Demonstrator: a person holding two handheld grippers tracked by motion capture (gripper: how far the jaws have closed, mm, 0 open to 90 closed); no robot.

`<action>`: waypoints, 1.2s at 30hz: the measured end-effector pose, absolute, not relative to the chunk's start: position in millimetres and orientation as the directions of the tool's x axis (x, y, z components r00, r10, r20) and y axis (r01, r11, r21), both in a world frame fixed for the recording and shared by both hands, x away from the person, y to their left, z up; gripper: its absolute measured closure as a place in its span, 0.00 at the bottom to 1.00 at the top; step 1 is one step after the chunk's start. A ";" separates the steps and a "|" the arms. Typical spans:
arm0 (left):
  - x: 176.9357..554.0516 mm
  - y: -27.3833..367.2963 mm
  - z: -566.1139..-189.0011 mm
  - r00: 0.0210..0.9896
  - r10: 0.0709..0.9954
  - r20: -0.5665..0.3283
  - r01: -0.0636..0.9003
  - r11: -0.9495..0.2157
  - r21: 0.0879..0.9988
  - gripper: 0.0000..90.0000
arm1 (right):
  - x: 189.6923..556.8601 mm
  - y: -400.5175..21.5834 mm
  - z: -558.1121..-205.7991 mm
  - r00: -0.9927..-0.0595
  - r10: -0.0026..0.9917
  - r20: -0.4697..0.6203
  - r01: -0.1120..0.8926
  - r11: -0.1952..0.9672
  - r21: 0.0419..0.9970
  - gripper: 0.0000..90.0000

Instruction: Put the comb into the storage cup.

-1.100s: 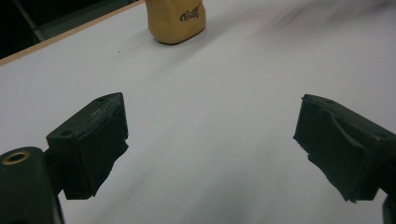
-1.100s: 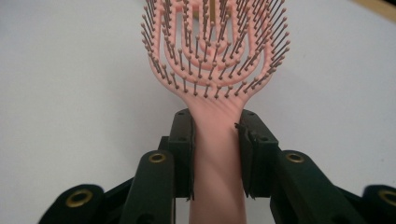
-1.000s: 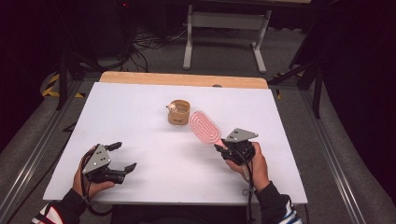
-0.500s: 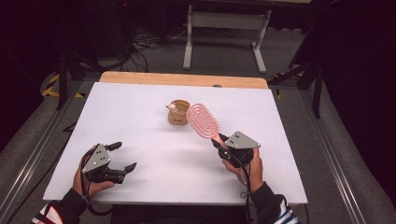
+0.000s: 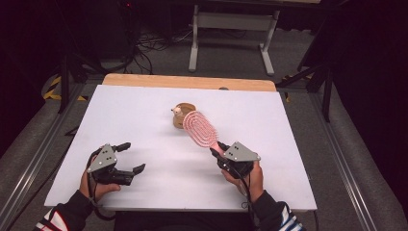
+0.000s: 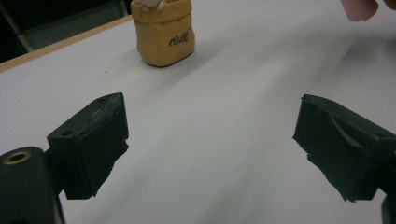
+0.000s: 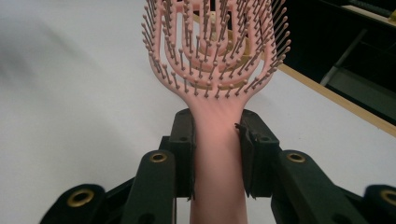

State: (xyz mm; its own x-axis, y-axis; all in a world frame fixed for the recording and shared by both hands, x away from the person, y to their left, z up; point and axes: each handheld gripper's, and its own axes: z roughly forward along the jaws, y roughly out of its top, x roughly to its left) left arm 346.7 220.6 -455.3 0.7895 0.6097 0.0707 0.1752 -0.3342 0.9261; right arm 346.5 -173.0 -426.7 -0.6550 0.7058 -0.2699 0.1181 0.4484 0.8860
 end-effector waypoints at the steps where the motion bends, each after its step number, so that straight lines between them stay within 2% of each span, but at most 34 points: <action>1: 347.9 217.7 -453.4 0.789 0.611 0.068 0.173 -0.326 0.930 0.12 | 345.2 -171.3 -426.8 -0.655 0.704 -0.275 0.112 0.450 0.886 0.77; 13: 356.9 175.5 -437.6 0.840 0.542 0.020 0.151 -0.270 0.951 0.16 | 339.6 -159.9 -427.9 -0.659 0.694 -0.288 0.075 0.442 0.894 0.77; 14: 359.0 169.1 -435.3 0.852 0.523 -0.022 0.166 -0.231 0.959 0.17 | 337.6 -157.9 -428.4 -0.656 0.697 -0.288 0.068 0.436 0.898 0.77; 17: 362.1 160.7 -431.1 0.864 0.499 -0.070 0.184 -0.183 0.966 0.17 | 333.7 -153.7 -429.4 -0.662 0.690 -0.294 0.050 0.432 0.900 0.77; 21: 364.6 148.3 -427.0 0.872 0.478 -0.105 0.202 -0.156 0.967 0.17 | 331.0 -147.4 -431.4 -0.671 0.674 -0.309 0.033 0.443 0.896 0.77; 26: 365.2 137.8 -425.0 0.854 0.510 -0.101 0.198 -0.140 0.970 0.19 | 329.4 -141.9 -434.0 -0.680 0.662 -0.315 0.026 0.451 0.892 0.77; 31: 367.4 125.8 -425.9 0.869 0.474 -0.143 0.220 -0.111 0.969 0.20 | 326.4 -136.5 -435.6 -0.686 0.648 -0.332 0.005 0.461 0.887 0.77; 36: 366.2 114.2 -424.6 0.878 0.452 -0.155 0.214 -0.083 0.973 0.27 | 323.8 -129.8 -439.4 -0.687 0.625 -0.372 -0.019 0.496 0.868 0.77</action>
